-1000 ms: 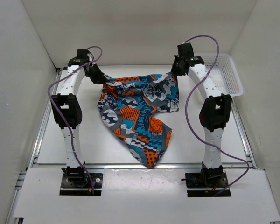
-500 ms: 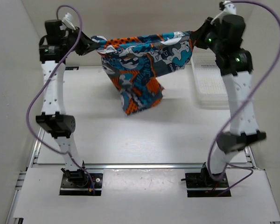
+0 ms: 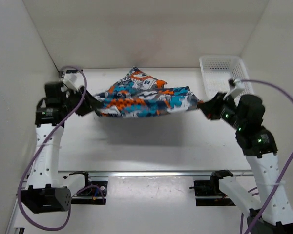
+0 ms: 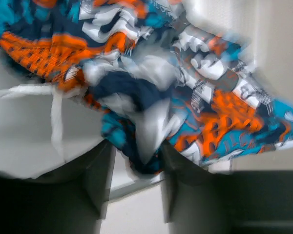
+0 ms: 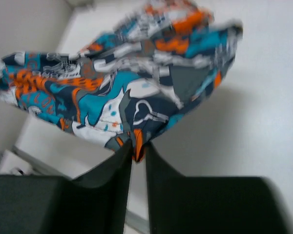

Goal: Fold and stack the shorts
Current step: Flatten the shorts out

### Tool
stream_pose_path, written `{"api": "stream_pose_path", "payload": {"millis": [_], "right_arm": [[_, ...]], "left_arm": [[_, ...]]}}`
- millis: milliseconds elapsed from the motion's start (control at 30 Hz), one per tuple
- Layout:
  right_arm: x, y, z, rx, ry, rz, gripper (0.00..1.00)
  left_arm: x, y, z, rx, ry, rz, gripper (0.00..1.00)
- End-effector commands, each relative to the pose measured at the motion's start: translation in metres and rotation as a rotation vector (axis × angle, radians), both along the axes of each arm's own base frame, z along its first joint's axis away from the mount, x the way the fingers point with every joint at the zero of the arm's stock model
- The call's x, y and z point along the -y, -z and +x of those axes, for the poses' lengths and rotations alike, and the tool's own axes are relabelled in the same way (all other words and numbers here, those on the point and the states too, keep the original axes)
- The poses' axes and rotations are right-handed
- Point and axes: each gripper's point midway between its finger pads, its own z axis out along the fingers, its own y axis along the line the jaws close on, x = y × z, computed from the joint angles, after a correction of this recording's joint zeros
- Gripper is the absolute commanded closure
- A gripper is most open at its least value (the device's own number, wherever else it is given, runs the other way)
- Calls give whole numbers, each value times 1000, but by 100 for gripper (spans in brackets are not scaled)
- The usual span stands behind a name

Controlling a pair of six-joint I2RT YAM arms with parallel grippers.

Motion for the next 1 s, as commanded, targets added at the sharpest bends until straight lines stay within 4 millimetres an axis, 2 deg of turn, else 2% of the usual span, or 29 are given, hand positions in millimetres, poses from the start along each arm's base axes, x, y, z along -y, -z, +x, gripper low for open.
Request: {"api": "stream_pose_path", "payload": {"millis": [0, 33, 100, 167, 233, 267, 300, 400, 433, 467, 533, 600, 633, 667, 700, 733, 767, 800, 833, 867, 967], "right_arm": [[-5, 64, -33, -153, -70, 4, 74], [-3, 101, -44, -266, -65, -11, 57], [4, 118, -56, -314, -45, -39, 23], [25, 130, -56, -355, 65, -108, 16], [36, 129, -51, -361, 128, -140, 13], [39, 120, -46, -344, 149, -145, 13], [37, 122, -39, -375, 149, -155, 15], [33, 131, -14, -432, 158, -179, 55], [27, 132, -8, -447, 136, -179, 78], [25, 151, 0, -528, 140, -194, 87], [14, 158, 13, -551, 110, -196, 97], [7, 187, 13, -657, 101, -205, 97], [7, 198, 11, -696, 110, -203, 97], [9, 208, 8, -731, 132, -205, 88], [11, 224, 1, -771, 140, -208, 77], [11, 233, -5, -808, 157, -196, 67], [11, 241, -8, -830, 169, -188, 50], [9, 245, -14, -846, 160, -168, 43], [3, 260, -25, -905, 153, -128, 38], [-1, 265, -29, -927, 142, -99, 38], [-13, 281, -38, -987, 136, -2, 41]], "left_arm": [[-12, 86, -23, -218, -57, 37, 19], [-12, 97, -29, -243, -56, 35, 0], [-11, 109, -36, -277, -59, 25, 0], [-15, 107, -35, -276, -82, 48, 0], [-25, 91, -30, -247, -126, 89, 0], [-27, 87, -27, -246, -135, 97, 0], [-29, 76, -21, -217, -144, 104, 0], [-34, 80, -14, -247, -164, 123, 25], [-37, 80, -11, -254, -183, 127, 49], [-39, 83, -9, -263, -190, 134, 60], [-41, 105, -13, -336, -215, 137, 77], [-44, 125, -17, -393, -238, 140, 79], [-43, 133, -19, -414, -244, 134, 75], [-40, 153, -31, -484, -248, 116, 66], [-37, 160, -35, -495, -250, 107, 51], [-32, 168, -40, -510, -246, 93, 25], [-24, 186, -54, -571, -247, 47, 15], [-19, 195, -59, -597, -242, 18, 9], [-15, 202, -63, -608, -240, -9, 6], [-8, 215, -67, -628, -235, -43, 6], [-11, 237, -68, -684, -262, -16, 5]]}}
